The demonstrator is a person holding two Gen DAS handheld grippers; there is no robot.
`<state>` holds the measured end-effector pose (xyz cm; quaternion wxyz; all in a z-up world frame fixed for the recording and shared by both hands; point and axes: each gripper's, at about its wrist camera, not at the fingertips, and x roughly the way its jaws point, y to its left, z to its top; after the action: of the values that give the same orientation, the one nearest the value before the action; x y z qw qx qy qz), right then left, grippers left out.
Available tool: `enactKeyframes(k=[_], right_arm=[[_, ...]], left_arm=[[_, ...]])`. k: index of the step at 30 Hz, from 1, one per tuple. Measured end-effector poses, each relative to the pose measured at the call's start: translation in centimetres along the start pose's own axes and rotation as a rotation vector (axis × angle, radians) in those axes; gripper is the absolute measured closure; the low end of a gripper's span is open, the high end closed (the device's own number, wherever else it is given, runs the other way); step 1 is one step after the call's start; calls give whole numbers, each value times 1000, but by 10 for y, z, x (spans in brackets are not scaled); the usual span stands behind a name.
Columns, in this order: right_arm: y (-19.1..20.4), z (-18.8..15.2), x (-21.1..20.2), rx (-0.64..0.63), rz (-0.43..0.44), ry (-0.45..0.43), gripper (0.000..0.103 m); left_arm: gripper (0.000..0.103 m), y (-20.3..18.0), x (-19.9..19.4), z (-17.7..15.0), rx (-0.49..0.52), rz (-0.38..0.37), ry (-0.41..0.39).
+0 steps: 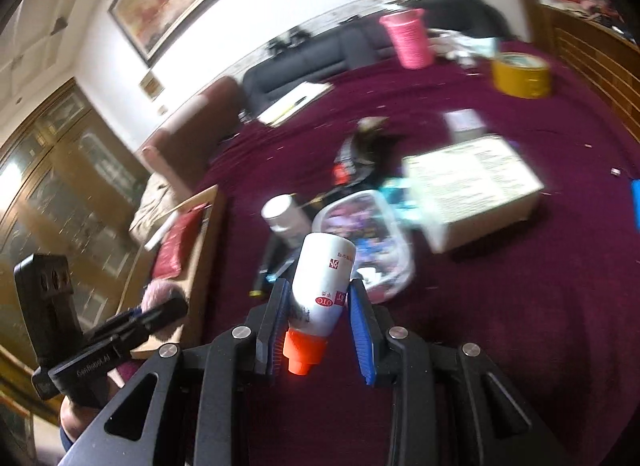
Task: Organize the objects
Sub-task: 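Carry the plush toy and bottle over the cardboard box with both grippers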
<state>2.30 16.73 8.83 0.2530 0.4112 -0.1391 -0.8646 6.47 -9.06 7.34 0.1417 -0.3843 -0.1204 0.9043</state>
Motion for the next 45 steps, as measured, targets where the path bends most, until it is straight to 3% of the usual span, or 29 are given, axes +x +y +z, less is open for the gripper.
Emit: enactKeyframes(k=[9, 19, 24, 28, 33, 39, 45], right_arm=[[67, 8, 29, -106, 105, 83, 70], [148, 16, 86, -234, 163, 166, 70], [177, 22, 123, -280, 140, 216, 70], [197, 29, 156, -328, 97, 251, 70], [204, 38, 199, -332, 41, 297, 70], [212, 42, 233, -342, -3, 331, 70], [217, 41, 251, -357, -30, 350, 70]], left_arm=[[69, 52, -48, 13, -80, 67, -95], [69, 124, -76, 19, -154, 199, -88], [69, 156, -78, 26, -183, 226, -58], [69, 182, -58, 35, -222, 207, 11], [69, 203, -34, 36, -271, 236, 69], [68, 219, -30, 37, -356, 256, 64], [68, 224, -27, 42, -379, 261, 79]])
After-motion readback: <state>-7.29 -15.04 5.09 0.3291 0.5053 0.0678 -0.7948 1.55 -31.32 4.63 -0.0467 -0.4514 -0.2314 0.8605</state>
